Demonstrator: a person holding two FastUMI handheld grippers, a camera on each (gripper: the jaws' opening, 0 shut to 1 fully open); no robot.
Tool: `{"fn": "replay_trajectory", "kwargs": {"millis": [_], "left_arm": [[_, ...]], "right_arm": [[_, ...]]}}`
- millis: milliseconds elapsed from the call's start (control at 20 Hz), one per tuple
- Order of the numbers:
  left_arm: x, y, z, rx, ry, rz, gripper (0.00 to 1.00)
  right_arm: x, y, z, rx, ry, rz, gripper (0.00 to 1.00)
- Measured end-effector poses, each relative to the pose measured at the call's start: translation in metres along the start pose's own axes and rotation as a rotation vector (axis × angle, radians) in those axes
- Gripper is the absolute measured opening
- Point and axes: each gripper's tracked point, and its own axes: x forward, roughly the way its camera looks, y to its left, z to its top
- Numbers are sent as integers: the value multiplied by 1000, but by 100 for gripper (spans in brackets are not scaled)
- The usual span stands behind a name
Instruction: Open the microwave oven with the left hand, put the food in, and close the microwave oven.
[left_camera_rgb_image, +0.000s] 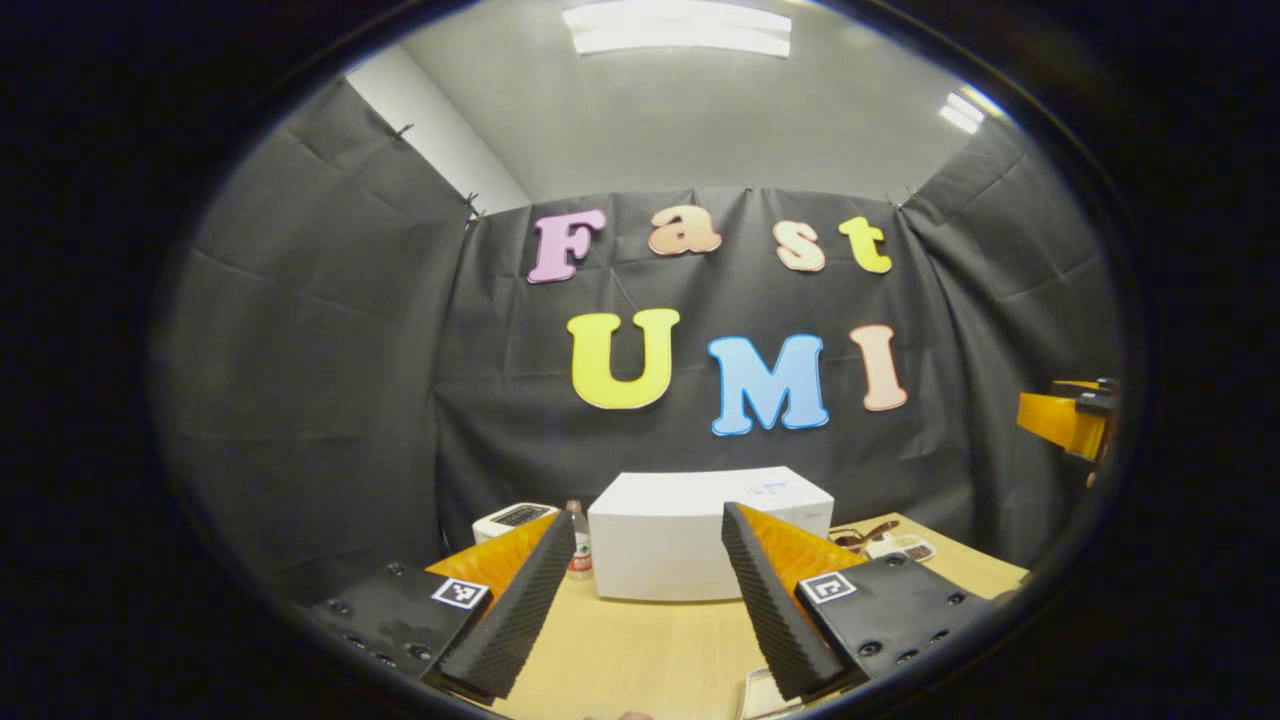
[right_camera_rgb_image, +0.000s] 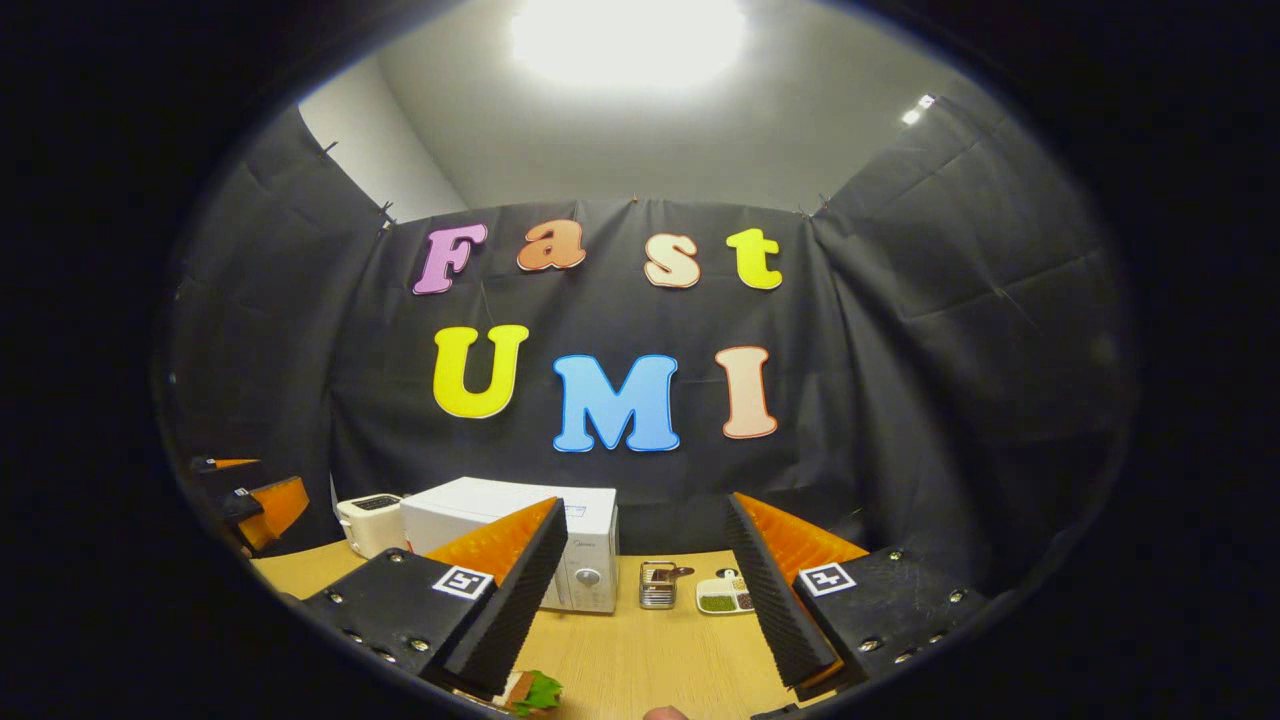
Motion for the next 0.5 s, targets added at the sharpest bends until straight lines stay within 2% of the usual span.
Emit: {"fn": "replay_trajectory", "kwargs": {"millis": [100,150,250,500], "left_arm": [[-1,-6,-1,4,7,5,97],[0,-11,-2,6,7,7,94],[1,-19,2,20,-9,7,99],[25,-39,-3,40,-12,-7,97]], "right_arm": [[1,-6,-4,16,1,2,95],[2,-8,-7,21,6,6,95],[2,-13,-11,24,5,16,95],[1,-22,-21,21,21,7,95]]}}
